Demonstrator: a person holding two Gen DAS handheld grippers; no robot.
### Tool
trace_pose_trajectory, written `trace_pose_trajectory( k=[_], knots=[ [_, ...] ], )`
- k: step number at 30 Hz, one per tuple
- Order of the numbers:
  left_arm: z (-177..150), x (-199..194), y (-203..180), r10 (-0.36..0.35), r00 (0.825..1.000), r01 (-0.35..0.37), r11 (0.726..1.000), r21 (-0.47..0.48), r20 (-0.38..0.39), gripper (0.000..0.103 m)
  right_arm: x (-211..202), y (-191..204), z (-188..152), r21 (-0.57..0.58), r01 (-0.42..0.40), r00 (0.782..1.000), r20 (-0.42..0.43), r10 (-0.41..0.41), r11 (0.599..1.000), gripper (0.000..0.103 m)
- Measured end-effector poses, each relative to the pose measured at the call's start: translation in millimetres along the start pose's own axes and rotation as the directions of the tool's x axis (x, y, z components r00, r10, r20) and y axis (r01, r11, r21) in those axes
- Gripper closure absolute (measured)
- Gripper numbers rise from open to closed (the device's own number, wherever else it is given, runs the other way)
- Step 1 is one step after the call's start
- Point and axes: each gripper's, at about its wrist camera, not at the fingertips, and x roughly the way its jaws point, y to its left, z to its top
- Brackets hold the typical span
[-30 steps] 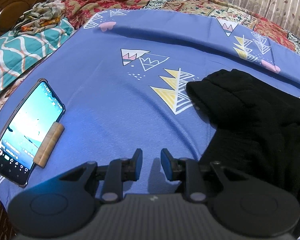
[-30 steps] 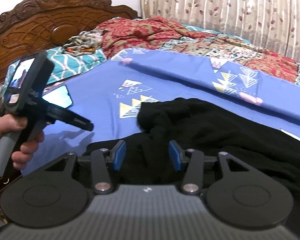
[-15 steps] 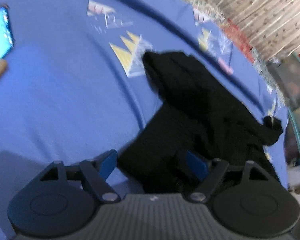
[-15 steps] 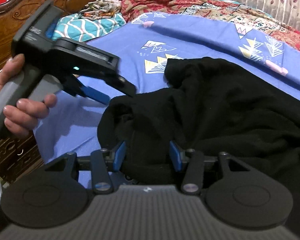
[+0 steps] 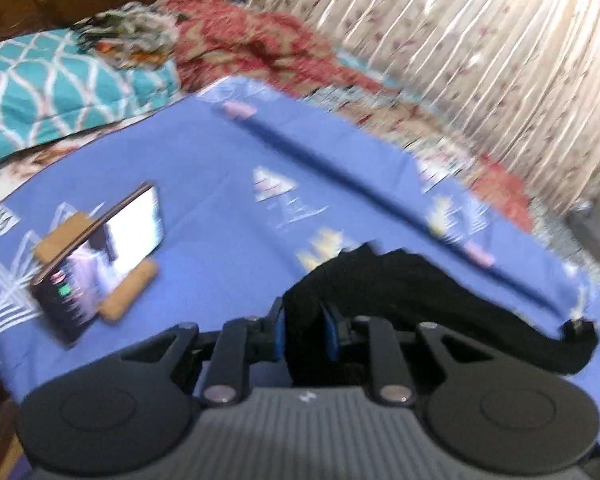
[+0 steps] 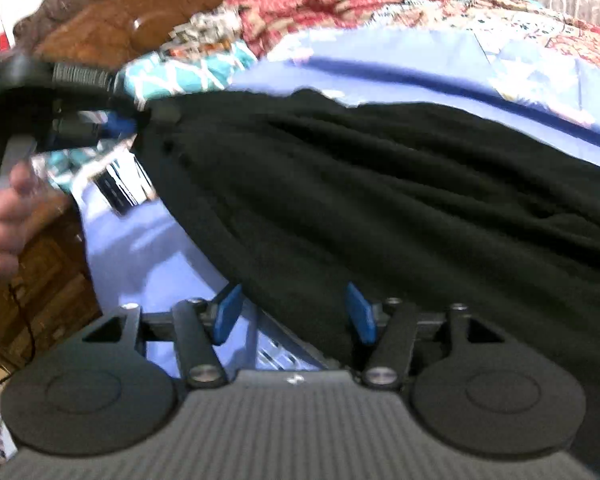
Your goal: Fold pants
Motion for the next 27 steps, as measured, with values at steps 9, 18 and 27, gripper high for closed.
trace_pose_trajectory(
  k=[9,18,27],
  knots=[
    [-48.4,37.7,2.5,0.131,0.973,-0.143,0.988,-0.05,-0.19,0.052,-62.5,-46.4,-28.2,0.105,0.129,0.99,0.05,-0.135,0.986,0.04],
    [-68.5,15.5,-2.8,-0.112,0.946,0.042,0.973,-0.226,-0.305,0.046,-212.0,-154.1,-147.6,0.584,0.412,0.866,-0.011,-0.5,0.7,0.04],
    [-71.1,43.5,-38.3,-0.128,0.922,0.034,0.967,-0.254,-0.365,0.042,-308.7,-201.1,-256.1,0.917,0.249,0.756,0.018,-0.655,0.312,0.04]
  ],
)
